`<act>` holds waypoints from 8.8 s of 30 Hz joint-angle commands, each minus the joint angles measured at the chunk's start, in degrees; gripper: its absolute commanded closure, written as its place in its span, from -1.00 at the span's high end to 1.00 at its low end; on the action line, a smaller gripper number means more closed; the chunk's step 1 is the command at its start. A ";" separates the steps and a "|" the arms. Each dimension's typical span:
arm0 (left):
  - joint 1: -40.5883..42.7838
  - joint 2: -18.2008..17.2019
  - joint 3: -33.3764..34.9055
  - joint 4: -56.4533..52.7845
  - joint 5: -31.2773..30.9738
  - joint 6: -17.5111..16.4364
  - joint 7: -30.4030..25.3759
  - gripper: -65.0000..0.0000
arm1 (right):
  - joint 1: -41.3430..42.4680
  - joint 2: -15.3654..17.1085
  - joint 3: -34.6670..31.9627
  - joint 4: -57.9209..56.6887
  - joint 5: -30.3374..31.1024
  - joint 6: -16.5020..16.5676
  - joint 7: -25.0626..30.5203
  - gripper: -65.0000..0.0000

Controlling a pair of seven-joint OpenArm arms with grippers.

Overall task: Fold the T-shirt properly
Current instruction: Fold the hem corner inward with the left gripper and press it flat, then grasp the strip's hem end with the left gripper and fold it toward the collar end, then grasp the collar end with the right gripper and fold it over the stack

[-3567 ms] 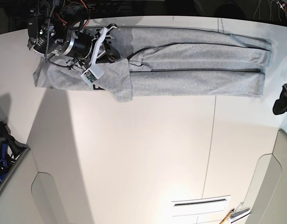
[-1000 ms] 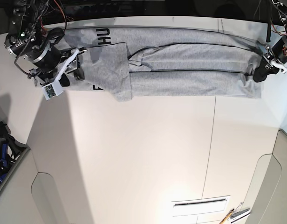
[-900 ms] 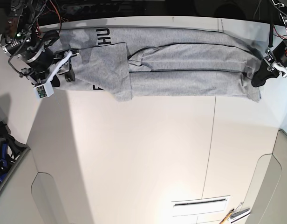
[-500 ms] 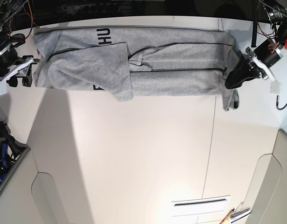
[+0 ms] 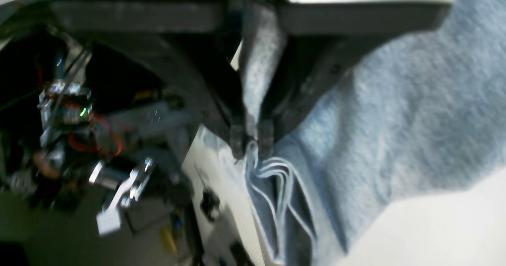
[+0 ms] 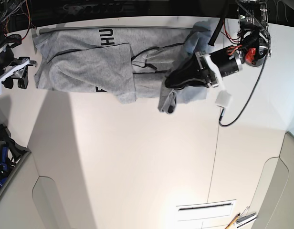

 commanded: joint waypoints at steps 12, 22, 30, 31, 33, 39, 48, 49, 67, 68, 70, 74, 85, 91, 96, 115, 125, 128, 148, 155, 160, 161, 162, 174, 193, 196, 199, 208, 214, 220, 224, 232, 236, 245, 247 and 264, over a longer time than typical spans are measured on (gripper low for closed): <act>-1.42 0.31 6.38 1.03 1.18 -0.52 -2.54 -1.00 | 0.26 0.74 0.37 0.96 1.09 0.00 1.38 -0.12; -1.42 0.28 6.40 1.03 0.46 -0.52 -3.65 -0.39 | 0.26 0.74 0.37 0.96 1.14 0.00 1.40 -0.12; -1.42 0.31 6.40 1.03 -2.69 -0.52 -3.80 -0.38 | 0.26 0.74 0.37 0.96 2.36 0.00 1.38 -0.12; -1.42 0.31 6.40 1.03 -2.69 -0.52 -3.80 -0.38 | 0.26 0.74 0.37 0.96 2.36 0.00 1.38 -0.12; -1.42 0.28 6.40 1.03 -2.43 -0.52 -3.80 -0.38 | 0.26 0.74 0.37 0.96 2.36 0.00 1.38 -0.12; -1.77 0.26 6.34 1.03 11.76 -0.52 -3.80 -0.38 | 0.24 0.74 0.37 0.96 2.36 0.00 1.33 -0.12; -1.75 -1.01 6.29 1.03 20.98 -0.52 -5.46 -0.20 | 0.26 0.74 0.37 0.96 2.38 0.00 1.36 -0.12; -1.75 -1.01 6.29 1.03 22.27 -0.52 -6.29 -0.16 | 0.26 0.74 0.37 0.96 2.38 0.02 1.36 -0.12; -1.73 -0.98 6.29 1.03 26.71 -0.52 -8.11 -0.34 | 0.24 0.74 0.37 0.96 2.38 0.00 1.33 -0.12; -1.73 -0.98 6.29 1.03 25.42 -0.52 -7.76 -0.46 | 0.24 0.74 0.37 0.96 2.38 0.02 1.33 -0.12; -1.73 -0.98 6.29 1.03 23.23 -0.52 -7.08 -0.66 | 0.24 0.74 0.37 0.96 2.38 0.00 1.33 -0.12; -1.73 -0.98 6.29 1.03 18.45 -0.52 -3.13 -0.93 | 0.24 0.74 0.37 0.96 2.38 0.02 1.33 -0.12; -1.70 -0.96 6.32 1.03 4.44 -0.52 4.66 -1.00 | 0.24 0.74 0.37 0.96 2.38 0.02 1.33 -0.12; -1.66 -0.98 6.56 1.03 -0.20 -0.52 8.48 -1.00 | 0.26 0.74 0.37 0.96 2.38 0.02 1.33 -0.12; -1.07 -1.01 8.37 1.03 -0.17 -0.52 8.55 -1.00 | 0.24 0.74 0.37 0.96 2.38 0.00 1.36 -0.12; -1.27 -0.98 18.23 1.03 -0.09 -0.52 7.96 -0.35 | 0.24 0.76 0.39 0.96 -0.28 -2.60 1.14 -0.12; -2.23 -1.03 13.99 1.03 1.44 -0.52 6.69 -0.35 | 0.13 2.29 0.37 -4.52 -0.20 -6.54 0.68 0.31; -2.56 -1.01 13.99 1.03 1.55 -0.52 6.69 -0.35 | 0.09 2.62 0.37 -8.87 8.41 -3.04 -3.06 0.31; -3.02 -0.98 14.01 1.03 4.24 -0.52 5.79 -0.35 | 0.11 2.49 0.35 -21.57 25.05 2.64 -9.66 0.31; -3.02 -0.98 13.99 1.03 4.24 -0.52 5.77 -0.35 | 0.11 2.19 -0.72 -21.57 25.53 2.67 -9.68 0.30; -3.04 -0.98 13.99 1.03 4.24 -0.52 5.40 -0.35 | 0.13 1.86 -1.60 -21.55 27.17 3.06 -9.64 0.16; -3.02 -1.01 13.99 1.03 4.24 -0.52 5.40 -0.35 | 0.13 1.86 -1.62 -21.55 27.93 3.76 -9.64 0.03; -3.02 -1.01 13.99 1.03 4.24 -0.52 5.40 -0.35 | 0.13 1.86 -1.62 -21.55 28.48 4.02 -9.64 -0.13; -2.99 -1.03 9.55 1.03 4.24 -0.52 5.68 -0.35 | 0.70 1.88 -1.62 -21.49 33.09 4.15 -8.13 -1.00; 1.20 -6.56 -15.19 -1.95 33.59 -0.52 -4.09 -1.00 | 4.87 1.05 -1.77 -12.94 41.11 7.15 -13.33 -1.00; 1.64 -6.64 -15.15 -3.76 34.47 -0.15 -4.09 -1.00 | 4.87 0.70 -2.58 -9.70 42.47 7.15 -14.53 -1.00; 1.64 -6.49 -15.04 -6.03 34.27 -0.15 -4.11 -1.00 | 4.70 -0.28 -5.09 -6.75 42.45 7.17 -14.62 -1.00; 1.81 -6.51 -15.02 -9.40 32.39 -0.15 -4.02 -1.00 | 4.70 -6.34 -23.63 -4.76 41.92 7.56 -15.17 -1.00; 1.95 -6.51 -15.02 -9.40 30.49 -0.15 -3.58 -1.00 | 5.05 -10.54 -37.18 -4.76 36.96 7.56 -11.67 -1.00; 1.92 -6.36 -15.02 -9.40 29.75 -0.15 -3.61 -1.00 | 6.82 -11.93 -48.87 -4.79 28.92 7.54 -8.41 -1.00; 1.95 -6.36 -15.02 -9.40 29.16 -0.15 -3.58 -1.00 | 8.07 -11.93 -54.45 -4.81 20.76 7.52 -3.72 -1.00; 1.95 -6.36 -14.38 -9.44 29.20 -0.15 -3.58 -1.00 | 9.84 -11.93 -58.31 -5.01 10.43 7.15 2.36 -1.00; 1.95 -6.36 -11.58 -9.53 29.29 -0.17 -3.63 -1.00 | 9.86 -11.93 -59.34 -7.45 8.33 6.88 5.25 -1.00; 1.92 -6.36 -6.86 -9.53 29.53 -0.15 -5.14 -1.00 | 12.59 -11.96 -64.94 -18.03 8.33 6.88 6.10 -1.00; 1.92 -6.36 -6.86 -9.53 30.86 -0.15 -5.14 -1.00 | 13.51 -11.98 -65.61 -19.06 8.35 6.88 6.12 -1.00; 1.92 -6.36 -6.88 -9.53 32.06 -0.15 -5.11 -1.00 | 20.44 -15.91 -65.79 -19.39 8.55 6.88 8.57 -0.37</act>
